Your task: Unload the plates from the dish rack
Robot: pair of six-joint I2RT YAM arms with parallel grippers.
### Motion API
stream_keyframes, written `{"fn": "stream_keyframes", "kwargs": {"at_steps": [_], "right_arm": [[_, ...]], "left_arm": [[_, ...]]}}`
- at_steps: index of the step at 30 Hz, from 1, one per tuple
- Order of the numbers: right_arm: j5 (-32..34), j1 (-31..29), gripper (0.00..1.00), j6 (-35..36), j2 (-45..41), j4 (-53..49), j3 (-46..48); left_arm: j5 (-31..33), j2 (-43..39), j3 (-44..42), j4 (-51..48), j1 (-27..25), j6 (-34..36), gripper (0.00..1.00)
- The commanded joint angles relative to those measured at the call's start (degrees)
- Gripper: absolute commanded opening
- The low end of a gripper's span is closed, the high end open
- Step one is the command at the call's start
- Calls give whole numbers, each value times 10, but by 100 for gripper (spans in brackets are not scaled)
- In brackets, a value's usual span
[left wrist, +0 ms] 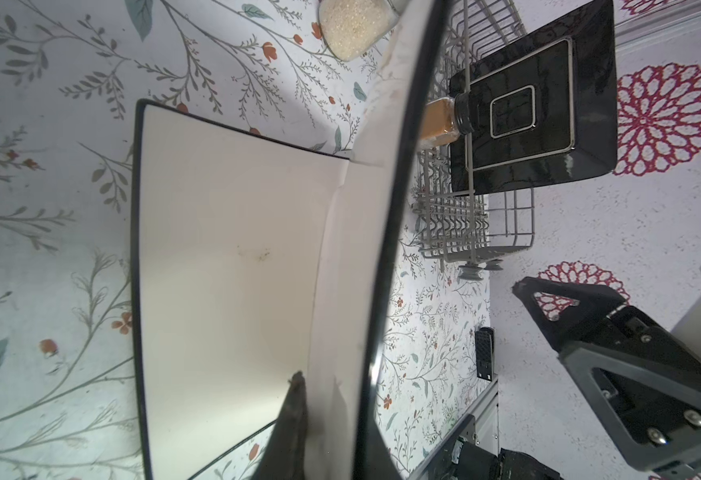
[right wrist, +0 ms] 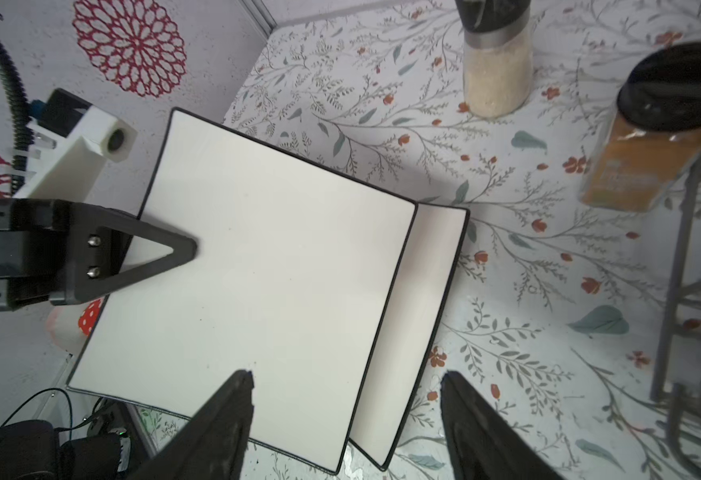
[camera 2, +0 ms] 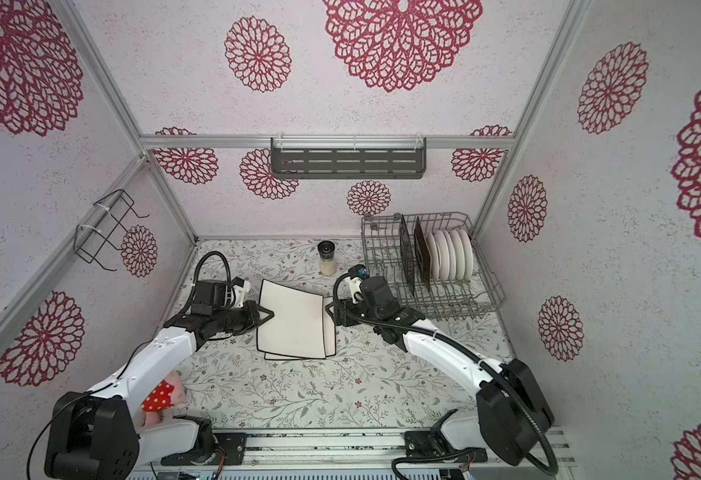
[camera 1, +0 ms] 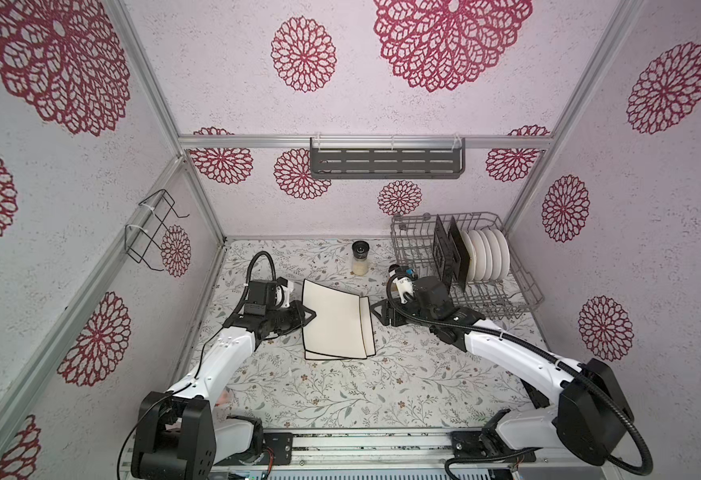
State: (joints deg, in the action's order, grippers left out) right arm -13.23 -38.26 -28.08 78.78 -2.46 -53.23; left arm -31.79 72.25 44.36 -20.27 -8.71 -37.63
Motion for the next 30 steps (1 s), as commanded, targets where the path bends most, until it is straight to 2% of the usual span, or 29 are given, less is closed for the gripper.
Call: {"fn": "stream_keyframes", "kwargs": {"at_steps": [1,7,17,30], "right_arm": [[-29,4,73,-41,12,22,-10],[-83,19,71,-78,65,88,5],[-96,27,70,-81,120,109,1],[-104,41,70,-78,174,127,-2]], "left_arm": [[-27,-12,3,67,3,9,0],[-34,7,2,80,6,10,0],[-64,39,0,115,25,-14,0],[-66,92,22,89,40,28,0]]}}
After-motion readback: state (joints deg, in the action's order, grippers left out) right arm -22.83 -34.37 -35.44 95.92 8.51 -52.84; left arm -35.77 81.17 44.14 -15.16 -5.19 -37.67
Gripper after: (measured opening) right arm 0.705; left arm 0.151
